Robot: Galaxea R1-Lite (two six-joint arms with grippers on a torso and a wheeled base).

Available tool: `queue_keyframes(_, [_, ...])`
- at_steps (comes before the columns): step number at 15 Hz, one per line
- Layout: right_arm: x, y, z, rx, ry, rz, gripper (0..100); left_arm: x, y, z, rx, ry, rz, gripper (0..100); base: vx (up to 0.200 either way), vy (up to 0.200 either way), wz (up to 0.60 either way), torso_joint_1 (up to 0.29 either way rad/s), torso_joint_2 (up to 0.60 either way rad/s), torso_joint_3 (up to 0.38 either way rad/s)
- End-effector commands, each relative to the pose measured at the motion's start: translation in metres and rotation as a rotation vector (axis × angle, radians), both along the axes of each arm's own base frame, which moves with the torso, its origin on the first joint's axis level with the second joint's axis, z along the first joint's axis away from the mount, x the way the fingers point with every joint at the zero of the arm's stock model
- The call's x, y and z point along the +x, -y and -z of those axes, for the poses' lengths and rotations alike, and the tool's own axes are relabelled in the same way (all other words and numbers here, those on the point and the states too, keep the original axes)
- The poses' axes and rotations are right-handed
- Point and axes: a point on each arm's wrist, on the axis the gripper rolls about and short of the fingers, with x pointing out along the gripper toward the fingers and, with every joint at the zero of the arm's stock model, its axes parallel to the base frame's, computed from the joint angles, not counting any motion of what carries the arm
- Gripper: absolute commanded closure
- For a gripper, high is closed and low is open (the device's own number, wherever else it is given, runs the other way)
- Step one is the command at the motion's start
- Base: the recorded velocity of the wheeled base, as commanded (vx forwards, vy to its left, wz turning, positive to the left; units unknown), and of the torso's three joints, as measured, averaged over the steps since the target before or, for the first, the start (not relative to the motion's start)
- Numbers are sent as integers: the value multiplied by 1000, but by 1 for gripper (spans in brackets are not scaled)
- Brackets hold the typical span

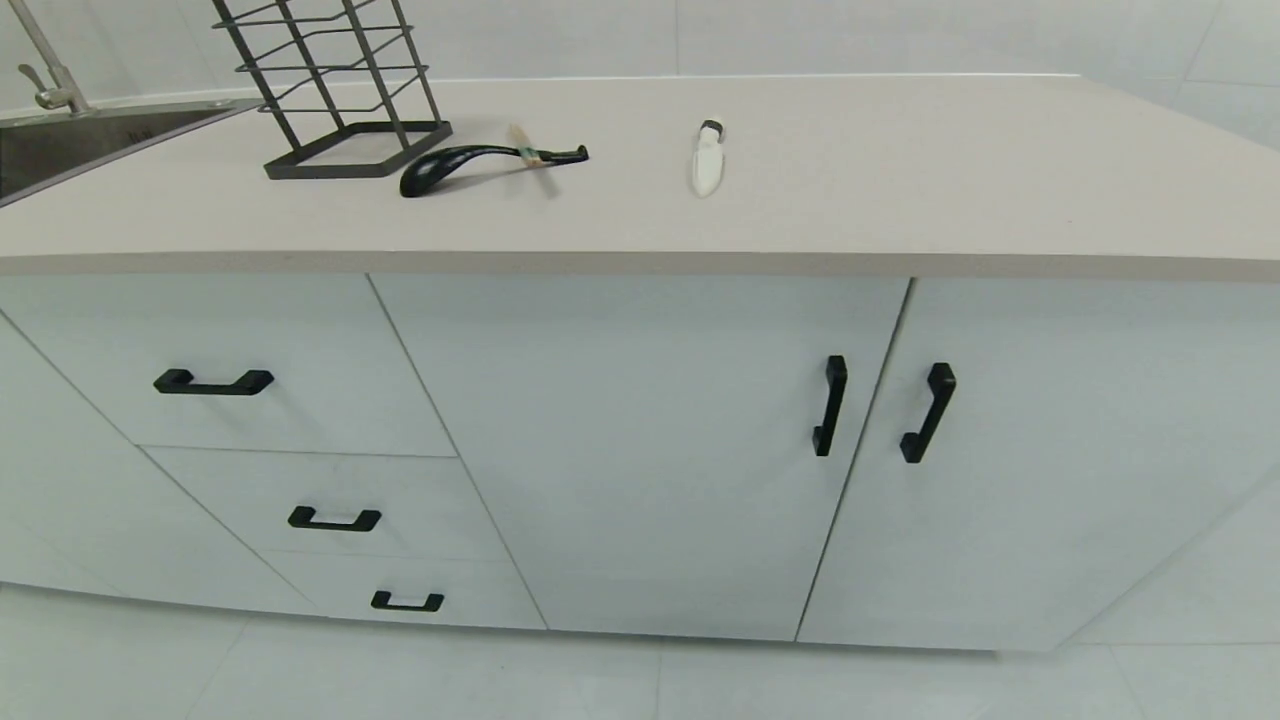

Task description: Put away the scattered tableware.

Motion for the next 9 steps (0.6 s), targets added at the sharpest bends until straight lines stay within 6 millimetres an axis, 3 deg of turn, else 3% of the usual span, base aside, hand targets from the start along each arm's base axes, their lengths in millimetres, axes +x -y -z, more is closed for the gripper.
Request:
queue_keyframes(1, [0,0,0,0,-1,-1,100,0,0,0,-1,1,-2,0,0,200,0,-2,2,-2])
queue_keyframes(9, [0,0,0,0,-1,-1,100,0,0,0,-1,1,0,0,0,200,0,1,3,2])
